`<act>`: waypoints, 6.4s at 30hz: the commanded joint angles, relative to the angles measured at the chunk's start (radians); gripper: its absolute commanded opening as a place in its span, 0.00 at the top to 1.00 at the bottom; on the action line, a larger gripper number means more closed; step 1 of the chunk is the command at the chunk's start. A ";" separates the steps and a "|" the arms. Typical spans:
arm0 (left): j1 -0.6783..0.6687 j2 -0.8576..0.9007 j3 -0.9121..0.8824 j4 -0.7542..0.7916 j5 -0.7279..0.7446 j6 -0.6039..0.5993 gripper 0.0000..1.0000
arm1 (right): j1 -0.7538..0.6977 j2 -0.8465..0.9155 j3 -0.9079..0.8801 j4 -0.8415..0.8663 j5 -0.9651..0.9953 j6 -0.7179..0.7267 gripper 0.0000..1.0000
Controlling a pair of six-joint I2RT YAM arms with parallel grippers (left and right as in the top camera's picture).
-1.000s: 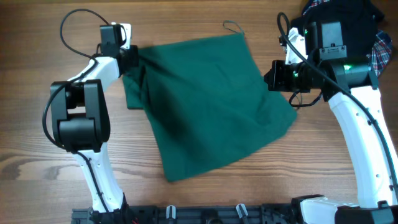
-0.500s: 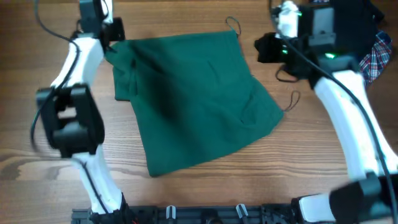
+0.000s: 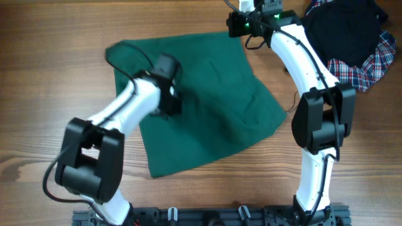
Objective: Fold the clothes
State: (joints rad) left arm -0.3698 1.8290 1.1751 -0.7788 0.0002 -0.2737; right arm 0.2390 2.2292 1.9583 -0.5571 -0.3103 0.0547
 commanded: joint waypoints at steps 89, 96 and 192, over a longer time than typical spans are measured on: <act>0.244 -0.634 -0.704 0.068 0.275 -0.467 0.21 | -0.428 -0.832 -1.020 -0.436 -0.065 0.079 0.25; 0.244 -0.634 -0.734 0.095 0.354 -0.484 0.48 | -0.428 -0.667 -1.035 -0.376 -0.065 0.132 0.32; 0.398 0.077 0.292 0.689 0.345 -0.100 0.96 | -0.293 -0.319 -0.428 0.061 -0.027 0.266 0.96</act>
State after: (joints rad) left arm 0.0208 1.7527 1.3453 -0.0551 0.2577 -0.3584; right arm -0.0338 1.8214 1.5303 -0.5457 -0.2520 0.3279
